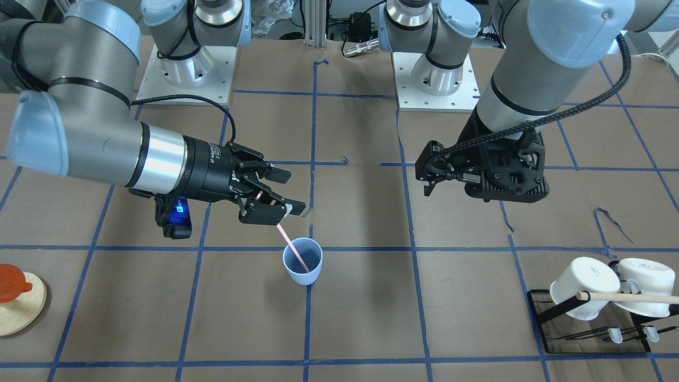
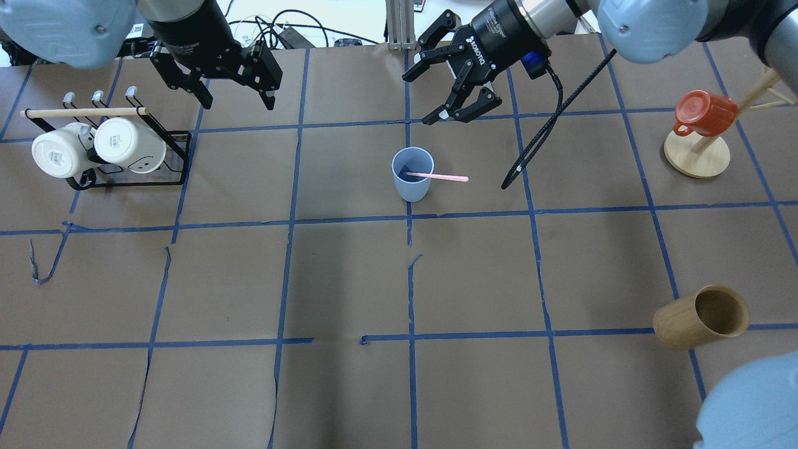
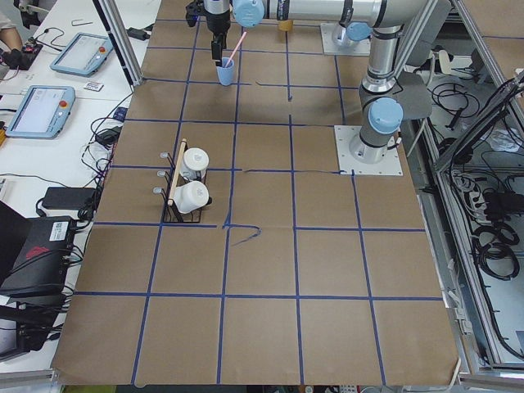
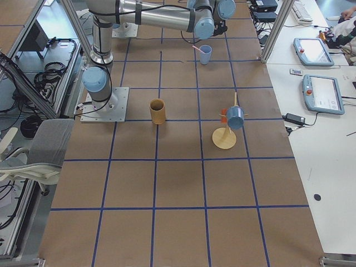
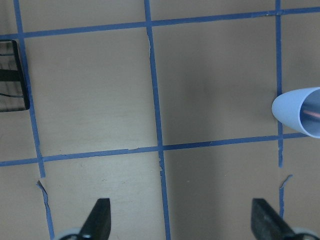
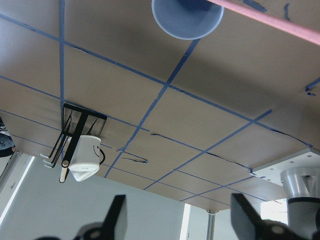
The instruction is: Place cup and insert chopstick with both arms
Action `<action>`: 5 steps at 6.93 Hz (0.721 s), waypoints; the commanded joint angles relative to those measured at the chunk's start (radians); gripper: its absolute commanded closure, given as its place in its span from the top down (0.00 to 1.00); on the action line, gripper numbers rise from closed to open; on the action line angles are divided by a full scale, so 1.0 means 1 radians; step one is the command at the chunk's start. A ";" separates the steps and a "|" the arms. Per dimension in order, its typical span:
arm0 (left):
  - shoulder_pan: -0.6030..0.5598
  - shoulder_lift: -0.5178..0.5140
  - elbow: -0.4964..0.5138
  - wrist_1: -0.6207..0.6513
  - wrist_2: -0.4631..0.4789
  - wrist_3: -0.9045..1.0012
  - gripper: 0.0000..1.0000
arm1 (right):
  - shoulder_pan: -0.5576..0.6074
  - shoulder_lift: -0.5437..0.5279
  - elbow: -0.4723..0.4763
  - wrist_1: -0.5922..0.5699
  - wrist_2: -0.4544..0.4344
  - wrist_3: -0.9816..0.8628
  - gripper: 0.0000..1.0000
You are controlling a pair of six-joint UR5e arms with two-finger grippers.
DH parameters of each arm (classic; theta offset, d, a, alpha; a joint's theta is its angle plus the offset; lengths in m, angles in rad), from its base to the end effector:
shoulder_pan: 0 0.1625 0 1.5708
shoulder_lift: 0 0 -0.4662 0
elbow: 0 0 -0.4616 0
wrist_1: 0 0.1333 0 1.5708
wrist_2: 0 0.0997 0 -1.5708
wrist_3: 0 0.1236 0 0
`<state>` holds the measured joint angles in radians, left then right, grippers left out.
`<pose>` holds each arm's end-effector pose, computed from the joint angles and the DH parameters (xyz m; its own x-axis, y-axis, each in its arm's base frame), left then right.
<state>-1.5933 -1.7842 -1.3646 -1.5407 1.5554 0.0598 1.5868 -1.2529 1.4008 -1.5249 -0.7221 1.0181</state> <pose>-0.1501 -0.6596 0.4935 -0.9965 0.0825 0.0140 0.0822 0.9963 -0.0238 0.2370 -0.6807 0.4380 -0.3615 0.9054 -0.2227 0.5562 0.4011 0.7278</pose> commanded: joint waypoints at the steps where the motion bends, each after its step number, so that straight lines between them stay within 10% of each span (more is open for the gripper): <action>1: 0.001 0.000 -0.001 -0.001 0.000 0.000 1.00 | 0.031 -0.081 -0.006 0.000 -0.203 -0.005 1.00; 3: -0.001 0.000 -0.001 -0.002 0.000 0.000 1.00 | 0.041 -0.153 -0.011 0.023 -0.362 -0.193 1.00; 5: -0.002 0.000 -0.002 -0.002 0.000 0.000 1.00 | 0.038 -0.206 0.000 0.064 -0.712 -0.735 1.00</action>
<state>-1.5942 -1.7840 -1.3664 -1.5431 1.5555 0.0598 1.6262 -1.4240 1.3933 -1.4891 -1.2292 0.5925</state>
